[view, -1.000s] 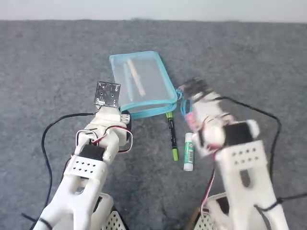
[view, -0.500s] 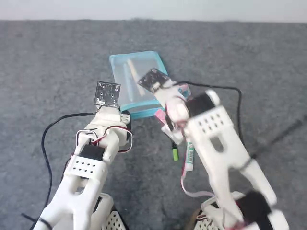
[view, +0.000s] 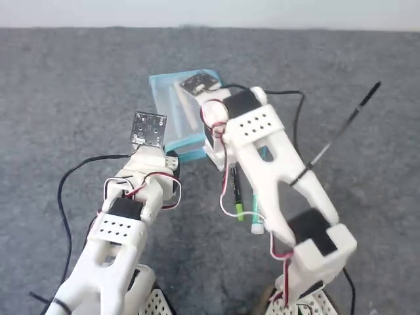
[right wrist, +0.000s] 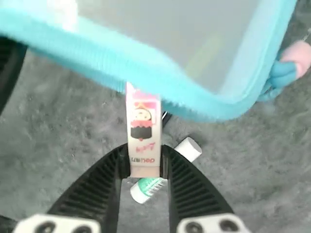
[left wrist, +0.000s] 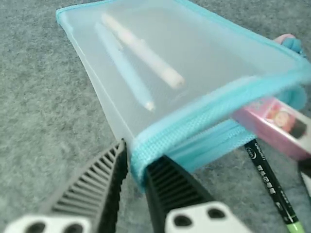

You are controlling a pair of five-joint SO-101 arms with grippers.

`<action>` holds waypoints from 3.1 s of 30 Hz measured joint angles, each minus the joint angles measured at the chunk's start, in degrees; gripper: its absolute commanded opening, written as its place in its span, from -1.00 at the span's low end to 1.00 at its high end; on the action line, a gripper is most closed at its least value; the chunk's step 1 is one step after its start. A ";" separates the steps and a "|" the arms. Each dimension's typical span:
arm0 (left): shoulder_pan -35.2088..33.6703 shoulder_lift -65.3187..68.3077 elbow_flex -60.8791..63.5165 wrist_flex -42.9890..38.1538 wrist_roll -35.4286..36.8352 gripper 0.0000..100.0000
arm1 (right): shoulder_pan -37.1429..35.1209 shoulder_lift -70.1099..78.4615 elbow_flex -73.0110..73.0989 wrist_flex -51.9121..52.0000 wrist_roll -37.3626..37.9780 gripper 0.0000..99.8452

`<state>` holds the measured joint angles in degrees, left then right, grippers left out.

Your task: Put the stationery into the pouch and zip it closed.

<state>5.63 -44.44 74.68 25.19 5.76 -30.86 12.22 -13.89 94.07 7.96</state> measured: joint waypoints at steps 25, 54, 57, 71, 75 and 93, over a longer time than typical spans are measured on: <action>6.68 -0.18 2.02 -0.53 -5.71 -0.98 | 1.32 12.84 -17.14 5.01 -10.11 -0.56; -3.87 -0.09 2.37 -1.05 -2.99 -0.98 | 9.41 -24.44 53.10 -24.44 -2.64 -0.57; -3.87 -0.09 2.37 -1.05 -2.90 -0.98 | 9.32 -23.12 54.95 -27.43 -2.64 -0.57; -3.87 -0.09 2.37 -1.05 -2.81 -0.98 | 10.99 -12.75 54.51 -32.44 -2.55 -0.86; -3.87 -0.09 2.37 -1.05 -2.81 -0.98 | 17.49 -12.31 52.84 -32.44 -2.55 -0.97; -3.87 -0.09 2.37 -1.05 -2.81 -0.98 | 28.22 -10.55 32.88 -26.73 0.44 -0.60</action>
<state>1.76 -44.53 77.05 24.13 2.95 -2.64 1.67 18.99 67.34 8.40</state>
